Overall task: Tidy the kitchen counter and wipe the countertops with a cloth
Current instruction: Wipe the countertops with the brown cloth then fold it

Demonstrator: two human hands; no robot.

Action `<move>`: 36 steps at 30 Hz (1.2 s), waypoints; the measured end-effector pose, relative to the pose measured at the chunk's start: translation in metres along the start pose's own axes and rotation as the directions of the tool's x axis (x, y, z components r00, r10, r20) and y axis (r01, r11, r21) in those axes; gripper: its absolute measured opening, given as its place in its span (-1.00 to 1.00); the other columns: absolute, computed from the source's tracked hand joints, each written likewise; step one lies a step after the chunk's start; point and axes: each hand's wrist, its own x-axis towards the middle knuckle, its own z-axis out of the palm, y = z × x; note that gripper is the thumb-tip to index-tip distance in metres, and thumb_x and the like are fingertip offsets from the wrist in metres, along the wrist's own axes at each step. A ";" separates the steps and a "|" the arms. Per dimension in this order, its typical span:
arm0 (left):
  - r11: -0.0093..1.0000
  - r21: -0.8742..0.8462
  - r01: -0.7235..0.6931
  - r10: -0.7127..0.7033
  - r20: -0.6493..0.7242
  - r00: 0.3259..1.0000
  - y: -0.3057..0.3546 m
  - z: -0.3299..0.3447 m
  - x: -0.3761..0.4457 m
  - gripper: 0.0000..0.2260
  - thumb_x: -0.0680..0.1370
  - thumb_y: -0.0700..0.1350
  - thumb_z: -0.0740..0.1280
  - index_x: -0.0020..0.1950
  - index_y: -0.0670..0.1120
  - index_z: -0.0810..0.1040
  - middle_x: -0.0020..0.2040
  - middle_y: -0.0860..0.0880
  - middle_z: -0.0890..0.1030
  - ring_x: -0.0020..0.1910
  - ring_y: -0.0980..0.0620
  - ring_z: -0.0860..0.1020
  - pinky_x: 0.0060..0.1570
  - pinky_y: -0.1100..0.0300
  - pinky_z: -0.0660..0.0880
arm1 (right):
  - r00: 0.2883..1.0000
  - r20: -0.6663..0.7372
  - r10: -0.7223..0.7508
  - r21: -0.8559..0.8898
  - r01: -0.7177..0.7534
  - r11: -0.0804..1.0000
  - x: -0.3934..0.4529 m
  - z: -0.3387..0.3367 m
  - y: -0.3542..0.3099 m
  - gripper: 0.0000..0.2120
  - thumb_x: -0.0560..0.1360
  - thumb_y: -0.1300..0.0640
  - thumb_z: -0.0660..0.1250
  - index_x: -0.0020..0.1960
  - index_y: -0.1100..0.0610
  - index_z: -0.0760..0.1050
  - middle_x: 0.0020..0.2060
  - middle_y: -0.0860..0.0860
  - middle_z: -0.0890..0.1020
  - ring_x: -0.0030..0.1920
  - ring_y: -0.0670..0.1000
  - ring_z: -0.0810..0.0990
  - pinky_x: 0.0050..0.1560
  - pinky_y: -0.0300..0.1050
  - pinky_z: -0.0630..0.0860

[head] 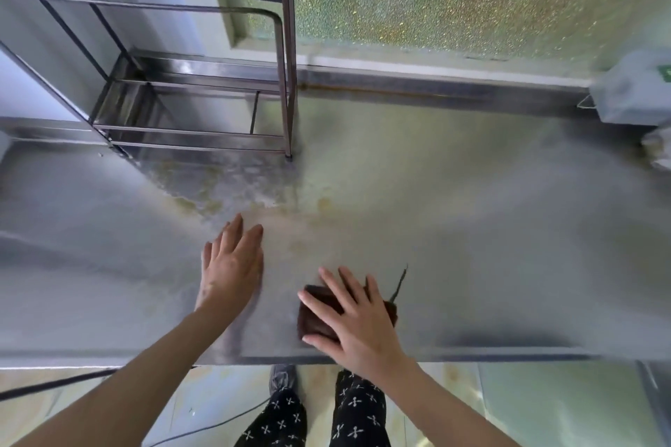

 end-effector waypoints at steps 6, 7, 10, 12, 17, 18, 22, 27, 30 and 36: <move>0.990 0.137 0.030 -0.042 0.083 0.996 -0.031 -0.006 -0.011 -0.41 0.46 0.27 -0.22 0.49 0.16 -0.05 0.54 0.00 -0.11 0.51 -0.03 -0.19 0.43 -0.13 -0.19 | 0.826 -0.183 0.534 0.048 -0.535 0.844 0.054 -0.006 0.045 -0.49 0.48 -0.28 0.11 0.31 -0.03 0.40 0.33 0.15 0.43 0.31 0.27 0.37 0.21 0.30 0.34; 0.983 0.182 0.024 -0.043 0.098 0.994 -0.034 -0.005 -0.012 -0.39 0.43 0.29 -0.29 0.47 0.18 -0.16 0.54 0.01 -0.14 0.50 -0.02 -0.21 0.42 -0.14 -0.19 | 0.734 -0.182 0.654 0.116 -0.645 0.756 0.066 -0.010 0.056 -0.47 0.49 -0.27 0.12 0.35 -0.01 0.36 0.37 0.17 0.38 0.36 0.28 0.30 0.26 0.32 0.26; 0.967 0.251 0.029 -0.050 0.079 0.996 -0.035 0.000 -0.012 -0.43 0.41 0.28 -0.37 0.41 0.19 -0.30 0.52 0.03 -0.21 0.49 0.01 -0.25 0.43 -0.14 -0.17 | 0.511 -0.146 0.847 0.245 -0.811 0.531 0.095 -0.015 0.065 -0.40 0.52 -0.23 0.13 0.46 0.05 0.19 0.45 0.21 0.20 0.44 0.26 0.13 0.36 0.34 0.11; 0.962 0.272 0.021 -0.042 0.072 0.997 -0.035 0.002 -0.012 -0.45 0.42 0.26 -0.38 0.40 0.20 -0.33 0.49 0.05 -0.26 0.48 0.01 -0.26 0.43 -0.13 -0.18 | 0.554 -0.226 0.802 0.224 -0.771 0.596 0.099 -0.009 0.043 -0.36 0.51 -0.16 0.20 0.46 0.15 0.16 0.43 0.28 0.22 0.42 0.30 0.21 0.33 0.33 0.21; 0.958 0.287 0.004 -0.027 0.078 0.997 -0.037 0.003 -0.013 -0.46 0.47 0.24 -0.33 0.45 0.20 -0.27 0.52 0.02 -0.21 0.50 -0.02 -0.24 0.42 -0.15 -0.18 | 0.892 -0.228 0.391 0.068 -0.386 0.920 0.062 0.015 -0.047 -0.54 0.52 -0.13 0.19 0.39 -0.07 0.27 0.42 0.26 0.28 0.36 0.32 0.33 0.25 0.33 0.33; 0.958 0.287 0.004 -0.028 0.082 0.996 -0.037 0.003 -0.013 -0.46 0.46 0.24 -0.33 0.44 0.21 -0.28 0.53 0.02 -0.21 0.50 -0.02 -0.24 0.42 -0.15 -0.18 | 0.929 -0.216 0.300 0.030 -0.301 0.953 0.056 0.017 -0.055 -0.58 0.52 -0.14 0.18 0.36 -0.10 0.32 0.42 0.24 0.29 0.35 0.31 0.34 0.23 0.34 0.35; 0.968 0.250 0.006 -0.027 0.080 0.996 -0.035 0.000 -0.014 -0.47 0.47 0.24 -0.33 0.44 0.22 -0.28 0.50 0.05 -0.25 0.48 0.00 -0.26 0.42 -0.14 -0.20 | 0.928 -0.225 0.298 0.027 -0.300 0.954 0.065 0.015 -0.020 -0.58 0.51 -0.18 0.16 0.33 -0.10 0.38 0.41 0.20 0.32 0.34 0.31 0.35 0.24 0.34 0.33; 0.964 0.265 0.002 -0.017 0.054 0.998 -0.038 0.002 -0.014 -0.49 0.49 0.23 -0.32 0.44 0.22 -0.29 0.48 0.05 -0.28 0.44 0.04 -0.32 0.41 -0.12 -0.25 | 0.644 -0.279 0.713 0.186 -0.692 0.698 0.115 -0.005 0.043 -0.56 0.55 -0.09 0.17 0.39 0.00 0.32 0.41 0.29 0.24 0.37 0.34 0.26 0.32 0.26 0.25; 0.966 0.259 0.000 -0.010 0.039 0.999 -0.039 0.004 -0.014 -0.49 0.51 0.24 -0.27 0.46 0.22 -0.21 0.50 0.04 -0.21 0.47 0.03 -0.27 0.41 -0.11 -0.25 | 0.567 -0.263 0.781 0.236 -0.747 0.622 0.148 -0.002 0.027 -0.55 0.56 -0.03 0.16 0.42 0.03 0.27 0.42 0.29 0.22 0.38 0.32 0.23 0.33 0.21 0.25; 0.959 0.284 -0.004 -0.007 0.039 0.999 -0.039 0.002 -0.012 -0.50 0.55 0.23 -0.24 0.48 0.17 0.01 0.52 -0.04 0.08 0.48 -0.04 -0.02 0.37 -0.15 -0.09 | 0.944 -0.256 0.210 0.094 -0.192 0.977 0.149 0.012 -0.046 -0.61 0.56 -0.03 0.12 0.38 -0.06 0.34 0.41 0.21 0.32 0.34 0.30 0.35 0.27 0.17 0.35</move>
